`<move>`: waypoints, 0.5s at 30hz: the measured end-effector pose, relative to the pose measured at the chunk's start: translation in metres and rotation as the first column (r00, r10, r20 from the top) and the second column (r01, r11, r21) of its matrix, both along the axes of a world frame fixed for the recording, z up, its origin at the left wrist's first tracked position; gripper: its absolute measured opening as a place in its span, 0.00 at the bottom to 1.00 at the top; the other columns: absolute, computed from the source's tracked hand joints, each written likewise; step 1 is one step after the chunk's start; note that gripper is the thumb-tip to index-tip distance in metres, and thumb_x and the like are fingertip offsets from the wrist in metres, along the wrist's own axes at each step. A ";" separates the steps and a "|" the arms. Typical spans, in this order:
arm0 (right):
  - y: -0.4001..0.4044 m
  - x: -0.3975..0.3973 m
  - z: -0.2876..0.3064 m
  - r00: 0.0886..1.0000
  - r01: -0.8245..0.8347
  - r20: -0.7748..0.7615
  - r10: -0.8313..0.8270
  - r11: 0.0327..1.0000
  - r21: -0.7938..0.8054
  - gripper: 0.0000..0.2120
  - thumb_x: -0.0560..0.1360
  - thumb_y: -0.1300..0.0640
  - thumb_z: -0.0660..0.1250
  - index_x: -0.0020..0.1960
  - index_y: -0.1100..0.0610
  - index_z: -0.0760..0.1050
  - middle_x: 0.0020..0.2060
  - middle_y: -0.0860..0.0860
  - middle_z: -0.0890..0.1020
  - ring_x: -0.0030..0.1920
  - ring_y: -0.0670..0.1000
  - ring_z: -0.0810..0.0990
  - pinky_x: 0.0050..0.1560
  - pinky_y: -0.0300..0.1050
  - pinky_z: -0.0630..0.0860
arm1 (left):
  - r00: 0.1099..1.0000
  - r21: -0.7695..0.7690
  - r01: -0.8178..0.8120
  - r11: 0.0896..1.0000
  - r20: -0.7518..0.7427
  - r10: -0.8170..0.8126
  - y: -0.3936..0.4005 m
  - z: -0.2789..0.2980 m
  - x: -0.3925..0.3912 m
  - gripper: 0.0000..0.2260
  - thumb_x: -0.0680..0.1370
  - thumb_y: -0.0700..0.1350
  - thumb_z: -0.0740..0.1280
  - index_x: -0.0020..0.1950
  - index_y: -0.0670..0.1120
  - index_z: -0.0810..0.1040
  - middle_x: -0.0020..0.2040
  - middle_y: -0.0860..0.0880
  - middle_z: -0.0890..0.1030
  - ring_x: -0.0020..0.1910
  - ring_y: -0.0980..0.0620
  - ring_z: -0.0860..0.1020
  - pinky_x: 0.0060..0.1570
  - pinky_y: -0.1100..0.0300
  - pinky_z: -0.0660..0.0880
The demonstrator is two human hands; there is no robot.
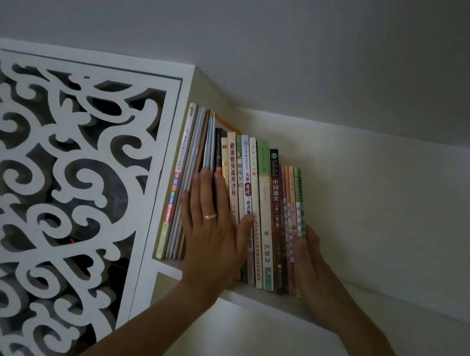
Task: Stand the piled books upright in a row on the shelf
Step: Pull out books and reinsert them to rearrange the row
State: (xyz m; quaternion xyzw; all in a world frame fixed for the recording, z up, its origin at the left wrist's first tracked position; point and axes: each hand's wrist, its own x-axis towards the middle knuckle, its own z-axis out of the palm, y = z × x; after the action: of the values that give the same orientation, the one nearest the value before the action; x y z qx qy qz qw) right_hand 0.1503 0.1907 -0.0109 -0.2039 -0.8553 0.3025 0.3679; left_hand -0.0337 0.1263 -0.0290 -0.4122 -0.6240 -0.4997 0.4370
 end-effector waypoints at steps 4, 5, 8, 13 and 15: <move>0.004 -0.002 0.002 0.999 0.031 -0.037 -0.031 1.000 -0.002 0.28 0.80 0.35 0.48 0.79 0.37 0.51 0.66 0.43 0.77 0.57 0.41 0.81 0.53 0.35 0.77 | 0.998 0.027 0.067 0.997 0.015 -0.067 -0.002 -0.002 0.002 0.32 0.86 0.55 0.53 0.85 0.42 0.48 0.86 0.44 0.46 0.85 0.46 0.45 0.82 0.38 0.49; 0.005 0.000 0.004 0.998 0.038 -0.058 -0.040 0.998 -0.039 0.27 0.79 0.33 0.51 0.77 0.34 0.53 0.65 0.44 0.78 0.57 0.42 0.81 0.54 0.39 0.79 | 0.994 0.048 0.100 0.994 0.027 -0.102 -0.003 -0.002 0.003 0.31 0.86 0.53 0.55 0.85 0.43 0.49 0.86 0.45 0.46 0.85 0.46 0.45 0.82 0.37 0.50; 0.009 0.006 0.007 0.988 0.116 -0.090 -0.124 0.989 -0.089 0.24 0.76 0.32 0.58 0.71 0.31 0.62 0.62 0.44 0.79 0.55 0.41 0.80 0.50 0.44 0.78 | 0.988 0.093 0.141 0.986 0.049 -0.146 -0.005 -0.003 0.002 0.29 0.86 0.51 0.55 0.85 0.45 0.52 0.86 0.46 0.48 0.85 0.46 0.48 0.81 0.36 0.52; -0.009 -0.007 0.003 0.970 0.218 -0.109 -0.216 0.976 0.005 0.25 0.81 0.36 0.55 0.75 0.39 0.60 0.54 0.41 0.81 0.45 0.34 0.80 0.38 0.29 0.73 | 0.989 0.062 0.123 0.990 0.078 -0.128 -0.008 -0.003 -0.002 0.29 0.86 0.55 0.57 0.86 0.52 0.53 0.86 0.46 0.44 0.85 0.46 0.46 0.80 0.35 0.53; -0.012 -0.014 0.001 0.971 0.211 -0.122 -0.206 0.977 0.028 0.30 0.78 0.31 0.57 0.76 0.41 0.57 0.60 0.42 0.81 0.50 0.39 0.83 0.46 0.35 0.79 | 0.992 0.036 0.112 0.993 0.055 -0.114 -0.008 -0.004 -0.005 0.30 0.85 0.56 0.59 0.85 0.55 0.54 0.86 0.45 0.43 0.85 0.45 0.45 0.81 0.36 0.52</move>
State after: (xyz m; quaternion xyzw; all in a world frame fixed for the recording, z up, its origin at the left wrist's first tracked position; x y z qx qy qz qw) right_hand 0.1367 0.1784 -0.0094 -0.2668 -0.8117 0.2563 0.4519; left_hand -0.0385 0.1184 -0.0327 -0.4251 -0.6037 -0.5453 0.3967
